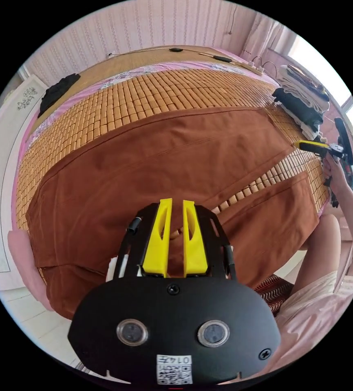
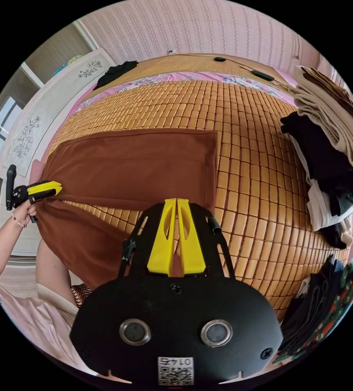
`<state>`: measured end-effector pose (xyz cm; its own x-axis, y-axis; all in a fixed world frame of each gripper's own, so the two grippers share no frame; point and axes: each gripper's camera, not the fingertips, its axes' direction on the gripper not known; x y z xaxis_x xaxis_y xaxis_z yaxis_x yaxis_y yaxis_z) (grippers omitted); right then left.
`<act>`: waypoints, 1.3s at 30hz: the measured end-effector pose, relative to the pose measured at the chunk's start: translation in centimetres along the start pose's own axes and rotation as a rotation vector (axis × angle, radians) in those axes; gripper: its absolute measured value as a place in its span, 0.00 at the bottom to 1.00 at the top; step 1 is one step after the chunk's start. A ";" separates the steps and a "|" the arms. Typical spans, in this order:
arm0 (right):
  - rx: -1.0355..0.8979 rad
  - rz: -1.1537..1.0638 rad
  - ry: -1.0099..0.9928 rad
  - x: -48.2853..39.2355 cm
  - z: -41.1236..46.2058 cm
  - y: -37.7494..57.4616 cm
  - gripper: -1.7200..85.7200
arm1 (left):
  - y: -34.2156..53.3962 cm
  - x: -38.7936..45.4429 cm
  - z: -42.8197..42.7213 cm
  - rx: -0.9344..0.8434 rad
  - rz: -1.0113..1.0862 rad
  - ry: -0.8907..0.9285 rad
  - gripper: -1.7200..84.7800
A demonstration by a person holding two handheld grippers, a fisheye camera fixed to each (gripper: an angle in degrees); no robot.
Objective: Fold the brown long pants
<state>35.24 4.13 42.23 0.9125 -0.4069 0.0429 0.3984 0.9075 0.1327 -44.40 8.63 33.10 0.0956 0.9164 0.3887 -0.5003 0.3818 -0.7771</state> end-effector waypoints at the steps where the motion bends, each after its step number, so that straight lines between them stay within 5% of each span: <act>1: -0.010 -0.001 0.027 -0.3 1.1 -1.1 0.01 | 0.3 -2.4 0.3 -0.010 -0.060 -0.020 0.08; 6: -0.023 -0.020 0.159 -0.9 3.7 -3.8 0.01 | 2.4 -9.6 3.6 -0.111 -0.229 -0.146 0.07; 9: -0.026 -0.033 0.219 -0.9 4.4 -5.5 0.01 | 2.8 -10.8 4.5 -0.047 -0.209 -0.050 0.03; 17: -0.046 0.033 0.187 -0.4 3.9 -7.0 0.01 | 2.2 -10.5 5.5 -0.042 -0.160 -0.129 0.01; 21: 0.055 -0.144 0.046 -4.5 0.4 -3.7 0.01 | 6.0 -7.3 0.9 0.140 0.082 -0.188 0.01; 25: -0.014 -0.388 -0.096 -11.7 0.6 0.6 0.01 | 10.9 -3.9 2.0 0.033 0.294 -0.122 0.01; 39: -0.122 -0.336 -0.127 -13.4 4.6 0.6 0.01 | 11.2 -9.1 10.2 0.003 -0.006 -0.096 0.01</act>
<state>22.84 9.60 46.24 0.7135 -0.6865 0.1402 0.6885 0.7240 0.0418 -59.71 3.38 25.91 0.0157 0.8982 0.4394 -0.5029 0.3869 -0.7729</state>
